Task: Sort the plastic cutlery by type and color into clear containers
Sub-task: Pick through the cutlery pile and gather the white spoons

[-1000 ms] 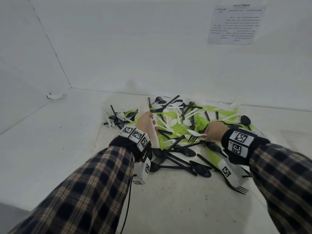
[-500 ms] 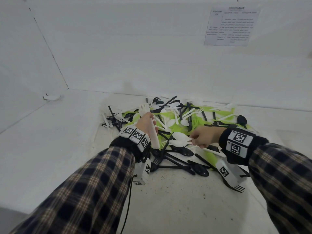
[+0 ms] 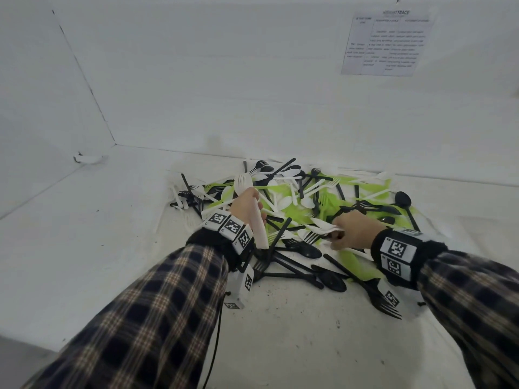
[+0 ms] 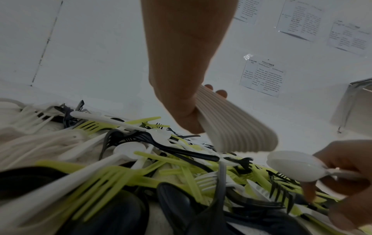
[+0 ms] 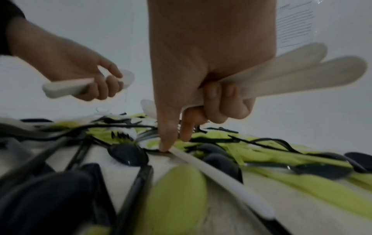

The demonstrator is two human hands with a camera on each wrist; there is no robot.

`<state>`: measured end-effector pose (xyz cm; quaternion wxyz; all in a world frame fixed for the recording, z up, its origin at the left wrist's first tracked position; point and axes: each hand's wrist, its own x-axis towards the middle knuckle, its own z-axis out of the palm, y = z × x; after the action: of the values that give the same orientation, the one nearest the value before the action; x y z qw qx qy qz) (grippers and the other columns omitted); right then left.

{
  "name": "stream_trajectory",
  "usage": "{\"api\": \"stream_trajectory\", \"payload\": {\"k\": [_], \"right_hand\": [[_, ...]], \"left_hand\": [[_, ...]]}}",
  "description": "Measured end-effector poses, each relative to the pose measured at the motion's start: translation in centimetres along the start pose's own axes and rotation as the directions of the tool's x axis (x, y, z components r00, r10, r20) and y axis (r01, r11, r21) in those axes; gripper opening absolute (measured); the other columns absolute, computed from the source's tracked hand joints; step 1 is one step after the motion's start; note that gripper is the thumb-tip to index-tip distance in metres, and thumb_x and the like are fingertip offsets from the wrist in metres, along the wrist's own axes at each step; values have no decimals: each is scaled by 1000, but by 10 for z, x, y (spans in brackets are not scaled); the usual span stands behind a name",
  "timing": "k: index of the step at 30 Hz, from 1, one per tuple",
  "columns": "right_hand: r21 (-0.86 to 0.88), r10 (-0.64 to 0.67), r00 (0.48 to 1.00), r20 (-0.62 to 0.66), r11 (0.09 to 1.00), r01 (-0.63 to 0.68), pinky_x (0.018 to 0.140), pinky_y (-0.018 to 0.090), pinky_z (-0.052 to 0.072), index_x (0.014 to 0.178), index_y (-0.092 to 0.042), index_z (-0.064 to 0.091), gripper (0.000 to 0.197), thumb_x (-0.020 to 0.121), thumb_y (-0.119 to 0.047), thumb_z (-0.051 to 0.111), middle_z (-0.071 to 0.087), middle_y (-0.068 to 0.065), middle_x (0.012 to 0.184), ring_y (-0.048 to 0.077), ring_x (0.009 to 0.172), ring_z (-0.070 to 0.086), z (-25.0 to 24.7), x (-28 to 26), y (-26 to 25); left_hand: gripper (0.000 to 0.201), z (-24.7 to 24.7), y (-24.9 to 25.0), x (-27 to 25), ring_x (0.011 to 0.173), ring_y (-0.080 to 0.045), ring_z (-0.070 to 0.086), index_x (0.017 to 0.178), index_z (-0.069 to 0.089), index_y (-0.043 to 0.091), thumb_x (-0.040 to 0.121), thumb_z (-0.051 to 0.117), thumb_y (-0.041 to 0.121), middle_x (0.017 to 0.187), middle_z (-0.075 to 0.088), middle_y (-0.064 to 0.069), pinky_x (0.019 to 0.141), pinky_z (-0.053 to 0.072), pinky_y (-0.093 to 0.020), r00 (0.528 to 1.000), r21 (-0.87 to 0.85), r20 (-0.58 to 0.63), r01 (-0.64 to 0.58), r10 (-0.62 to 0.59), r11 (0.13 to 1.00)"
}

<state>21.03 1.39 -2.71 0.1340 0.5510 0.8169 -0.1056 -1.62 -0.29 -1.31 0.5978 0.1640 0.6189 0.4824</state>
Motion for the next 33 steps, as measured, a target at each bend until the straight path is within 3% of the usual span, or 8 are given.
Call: {"api": "stream_trajectory", "payload": {"k": [9,13,17,19,21,24,31,33], "right_hand": [[23,-58,993,107,998,55,54,22,32,92,-5,61,23,90,-27,55,54,5,82,19,77,50,0,5,-1],[209,-107,966,234,976,57,55,21,37,83,-11,53,20,94,-27,50,50,0,68,12,59,47,-18,3,5],[502,-204,873,444,863,-53,47,23,40,82,-17,54,17,98,-20,47,48,-2,60,11,47,44,-32,-9,12],[592,-233,902,364,806,-30,42,20,32,87,-15,52,15,99,-20,45,44,-3,59,9,44,36,-38,-16,11],[697,-200,970,142,716,45,40,19,28,83,-13,45,17,99,-16,41,42,-2,60,9,44,31,-40,-17,6],[772,-109,985,-137,611,175,43,20,32,79,-14,42,21,98,-8,38,50,-2,61,12,45,36,-39,-14,-6],[774,29,953,-303,591,228,45,17,44,95,-8,51,10,97,-14,44,52,3,60,9,42,49,-28,8,-37],[780,42,943,-329,575,247,59,29,54,97,-4,56,14,95,-13,47,57,8,69,18,57,57,-28,11,-45]], "left_hand": [[17,-2,-9,3,50,-17,39,71,41,14,86,46,18,63,39,0,54,38,-28,998,-39,66,-16,18,999],[19,3,-10,4,51,-16,38,69,40,13,85,47,19,64,39,-1,55,37,-27,998,-47,67,-7,10,999],[16,9,-11,5,50,-17,38,71,41,12,85,45,19,65,39,-1,55,37,-27,997,-35,76,-23,26,999],[14,12,-13,6,49,-17,37,72,41,12,85,44,18,64,39,-1,55,36,-26,997,-46,77,-21,25,999],[13,15,-13,6,50,-17,36,73,39,12,85,40,16,64,37,-2,55,35,-25,994,-74,106,-5,12,997],[15,24,-16,4,55,-18,35,73,37,12,87,32,12,67,36,-2,58,33,-27,986,-79,165,28,-15,996],[9,55,-24,-5,56,-20,39,80,42,10,85,34,9,68,40,-5,57,36,-29,982,-137,186,-1,27,991],[14,61,-25,-7,58,-22,42,81,44,7,88,32,10,70,42,-8,61,40,-33,975,-199,219,11,33,980]]}}
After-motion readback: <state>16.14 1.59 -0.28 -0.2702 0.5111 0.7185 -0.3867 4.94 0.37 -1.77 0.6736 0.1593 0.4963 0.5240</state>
